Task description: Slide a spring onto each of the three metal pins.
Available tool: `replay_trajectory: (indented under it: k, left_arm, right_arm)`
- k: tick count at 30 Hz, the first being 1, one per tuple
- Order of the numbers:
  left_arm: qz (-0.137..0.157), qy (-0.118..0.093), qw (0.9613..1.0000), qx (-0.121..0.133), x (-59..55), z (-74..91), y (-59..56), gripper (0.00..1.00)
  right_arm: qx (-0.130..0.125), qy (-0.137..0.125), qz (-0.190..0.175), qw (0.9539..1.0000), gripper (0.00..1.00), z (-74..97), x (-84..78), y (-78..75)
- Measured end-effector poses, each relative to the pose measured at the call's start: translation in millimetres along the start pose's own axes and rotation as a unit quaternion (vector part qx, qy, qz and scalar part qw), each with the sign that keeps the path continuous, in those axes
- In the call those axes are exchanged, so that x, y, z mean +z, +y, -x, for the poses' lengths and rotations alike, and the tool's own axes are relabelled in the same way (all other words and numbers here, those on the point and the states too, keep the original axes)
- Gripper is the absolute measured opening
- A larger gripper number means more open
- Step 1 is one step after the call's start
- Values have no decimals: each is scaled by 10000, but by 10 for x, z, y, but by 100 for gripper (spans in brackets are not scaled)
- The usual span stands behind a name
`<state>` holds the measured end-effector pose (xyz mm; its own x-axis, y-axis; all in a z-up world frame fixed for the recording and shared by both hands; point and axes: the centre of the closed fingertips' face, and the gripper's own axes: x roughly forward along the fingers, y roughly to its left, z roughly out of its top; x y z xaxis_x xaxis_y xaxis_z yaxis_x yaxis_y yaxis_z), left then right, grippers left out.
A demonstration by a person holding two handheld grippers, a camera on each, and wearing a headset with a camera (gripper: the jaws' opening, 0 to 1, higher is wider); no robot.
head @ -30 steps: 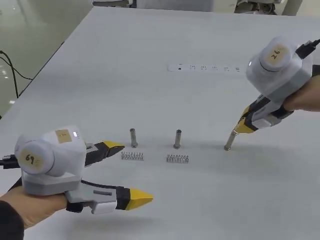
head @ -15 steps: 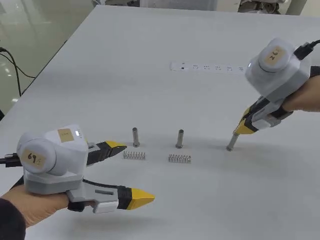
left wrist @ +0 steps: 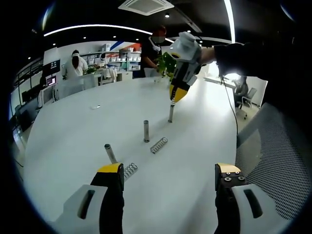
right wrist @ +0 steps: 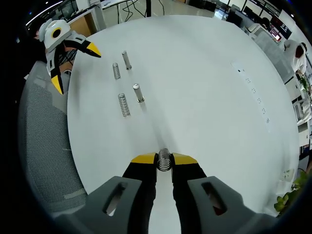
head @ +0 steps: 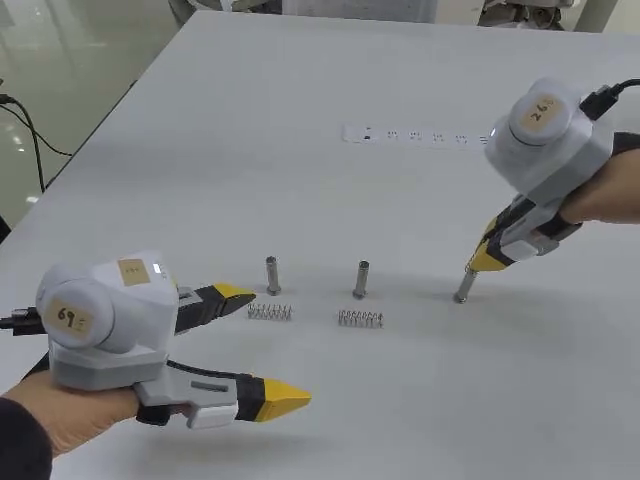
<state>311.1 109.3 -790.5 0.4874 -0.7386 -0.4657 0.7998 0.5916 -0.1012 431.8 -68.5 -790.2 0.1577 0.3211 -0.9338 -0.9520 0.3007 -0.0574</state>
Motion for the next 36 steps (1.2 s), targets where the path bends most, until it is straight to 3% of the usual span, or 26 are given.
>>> replay_trajectory:
  k: [18,36]
  left_arm:
    - [17,1,10000,-6,-6,0,8,74]
    - [35,19,10000,-5,-18,-9,7,74]
  right_arm:
    - [-8,85,-36,10000,13,-14,-30,-30]
    - [120,184,-168,9996,13,-220,-105,0]
